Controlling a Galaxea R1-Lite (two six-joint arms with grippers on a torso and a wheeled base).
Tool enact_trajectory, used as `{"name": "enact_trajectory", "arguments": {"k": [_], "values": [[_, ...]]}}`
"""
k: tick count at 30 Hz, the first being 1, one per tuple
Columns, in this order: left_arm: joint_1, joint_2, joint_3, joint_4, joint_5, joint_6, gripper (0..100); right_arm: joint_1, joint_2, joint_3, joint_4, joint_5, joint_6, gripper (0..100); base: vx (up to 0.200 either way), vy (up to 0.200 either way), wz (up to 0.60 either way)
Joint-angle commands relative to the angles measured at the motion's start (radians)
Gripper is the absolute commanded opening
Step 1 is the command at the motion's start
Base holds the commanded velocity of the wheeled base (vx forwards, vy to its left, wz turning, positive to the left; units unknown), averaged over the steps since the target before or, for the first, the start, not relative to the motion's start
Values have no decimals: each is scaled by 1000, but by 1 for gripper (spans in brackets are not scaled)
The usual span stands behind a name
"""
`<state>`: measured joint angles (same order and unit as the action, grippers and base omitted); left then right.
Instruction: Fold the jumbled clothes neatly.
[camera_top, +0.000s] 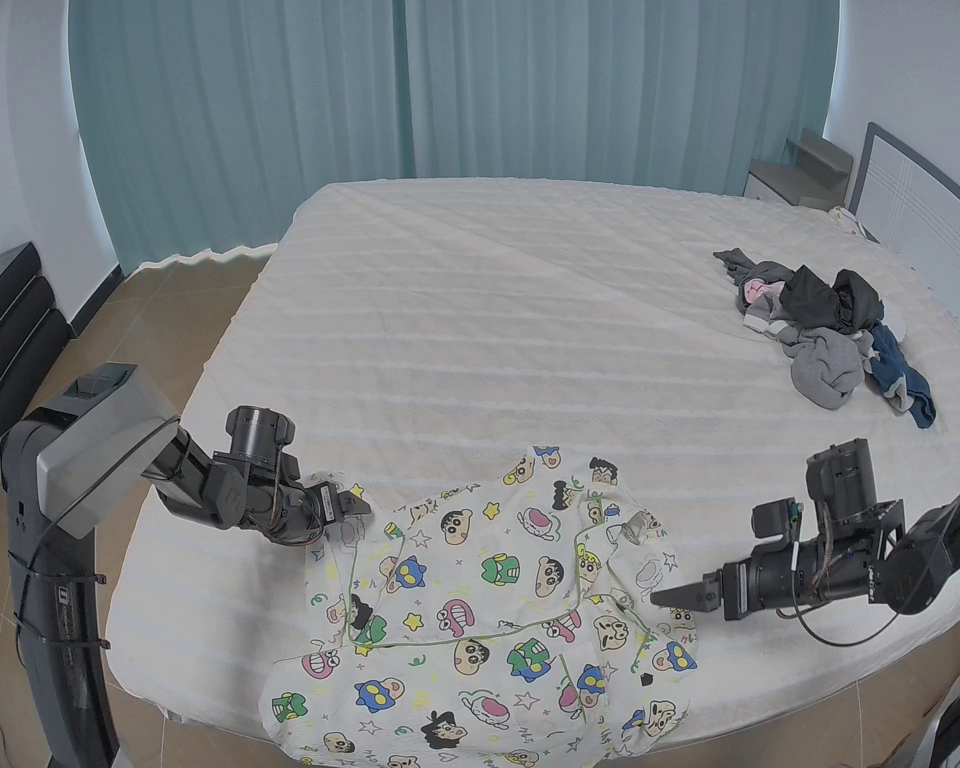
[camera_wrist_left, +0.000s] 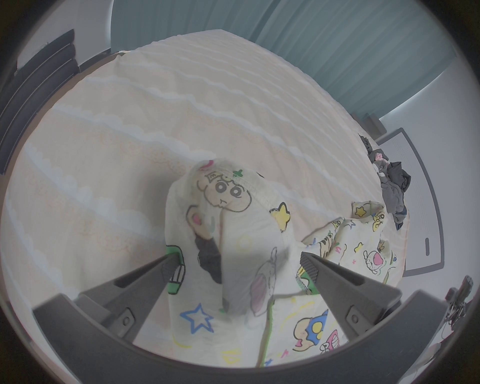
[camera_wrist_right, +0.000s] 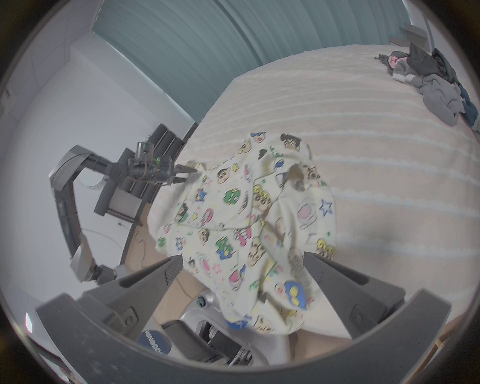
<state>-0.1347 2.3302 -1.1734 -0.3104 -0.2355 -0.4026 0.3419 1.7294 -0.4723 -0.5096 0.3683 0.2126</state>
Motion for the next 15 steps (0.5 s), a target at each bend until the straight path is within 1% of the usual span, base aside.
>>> {"name": "enact_trajectory", "arguments": {"k": [1,4,5,8,11,12,13,14,15], "values": [[-2,54,-52,-1,1,-2,0,-38,200,-169,6,-66,-1,100,0,0,0],[-2,52,-65,-4,2,-4,0,-38,277,-256,19,-83,-2,100,0,0,0],[-3,47,-66,-6,7,-2,0,-38,334,-335,45,-112,-2,100,0,0,0],[-3,46,-66,-9,24,-2,0,-41,429,-470,95,-166,-1,100,0,0,0],[-3,40,-65,-10,30,-2,0,-38,516,-543,103,-184,-1,100,0,0,0],[-3,32,-63,-10,30,-2,0,-37,541,-569,105,-200,-1,100,0,0,0],[-3,31,-63,-10,30,-2,0,-37,544,-574,105,-203,-1,100,0,0,0],[-3,14,-61,-10,28,-2,0,-37,579,-614,106,-232,-4,100,0,0,0],[-3,-2,-61,-9,28,-7,0,-40,607,-635,111,-239,-9,100,0,0,0]]}}
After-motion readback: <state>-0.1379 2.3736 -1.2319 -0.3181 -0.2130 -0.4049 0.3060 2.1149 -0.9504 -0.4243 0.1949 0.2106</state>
